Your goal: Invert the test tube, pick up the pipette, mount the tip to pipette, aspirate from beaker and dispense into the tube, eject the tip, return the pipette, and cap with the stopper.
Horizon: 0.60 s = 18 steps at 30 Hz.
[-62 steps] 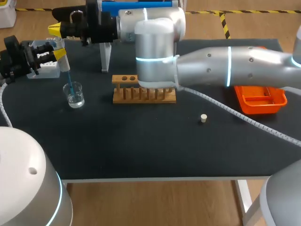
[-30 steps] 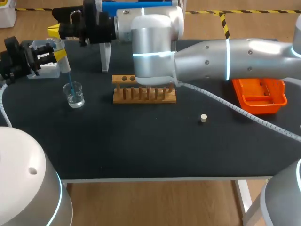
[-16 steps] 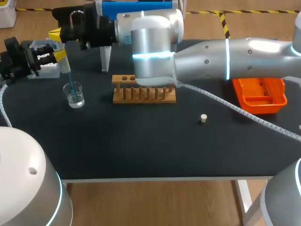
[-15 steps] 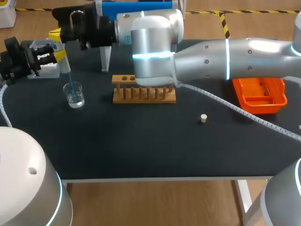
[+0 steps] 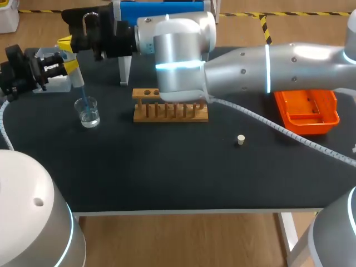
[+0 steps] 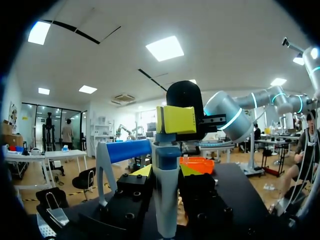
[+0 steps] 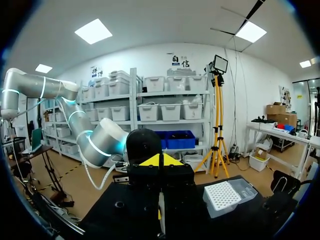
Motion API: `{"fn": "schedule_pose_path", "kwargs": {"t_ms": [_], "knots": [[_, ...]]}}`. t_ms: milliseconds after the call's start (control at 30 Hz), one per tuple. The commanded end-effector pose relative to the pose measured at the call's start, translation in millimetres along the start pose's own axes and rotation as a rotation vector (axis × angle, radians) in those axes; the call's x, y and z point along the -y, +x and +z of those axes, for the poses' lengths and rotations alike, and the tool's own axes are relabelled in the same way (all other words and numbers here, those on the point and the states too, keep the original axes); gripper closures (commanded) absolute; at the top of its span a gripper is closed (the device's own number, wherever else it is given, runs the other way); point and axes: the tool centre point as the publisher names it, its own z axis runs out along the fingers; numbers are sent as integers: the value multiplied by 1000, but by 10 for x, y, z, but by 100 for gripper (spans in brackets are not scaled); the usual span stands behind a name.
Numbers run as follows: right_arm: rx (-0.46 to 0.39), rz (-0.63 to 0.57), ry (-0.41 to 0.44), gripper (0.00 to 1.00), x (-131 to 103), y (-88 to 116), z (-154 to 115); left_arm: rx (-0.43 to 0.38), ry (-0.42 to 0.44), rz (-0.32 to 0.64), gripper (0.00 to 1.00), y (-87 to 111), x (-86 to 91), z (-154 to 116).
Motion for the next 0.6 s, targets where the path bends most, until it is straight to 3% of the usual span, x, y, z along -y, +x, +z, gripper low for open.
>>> {"fn": "schedule_pose_path", "kwargs": {"t_ms": [33, 333, 367, 400, 433, 467, 600], "knots": [[5, -12, -6, 100, -29, 0, 14, -6, 2, 1, 100, -25, 49, 6], [13, -75, -42, 100, -420, 32, -66, -6, 2, 1, 100, -25, 49, 6], [18, -80, -43, 88, -452, 44, -86, -6, 2, 1, 100, -25, 49, 6], [23, -82, -42, 66, -481, 56, -112, -6, 2, 1, 100, -25, 49, 6], [24, -82, -42, 53, -496, 66, -130, -6, 2, 1, 100, -25, 49, 6], [28, -90, -43, 0, -526, 91, -176, -6, 2, 1, 100, -25, 49, 6], [39, -108, -33, 0, -584, 153, -387, -6, 2, 1, 100, -25, 49, 6]]}}
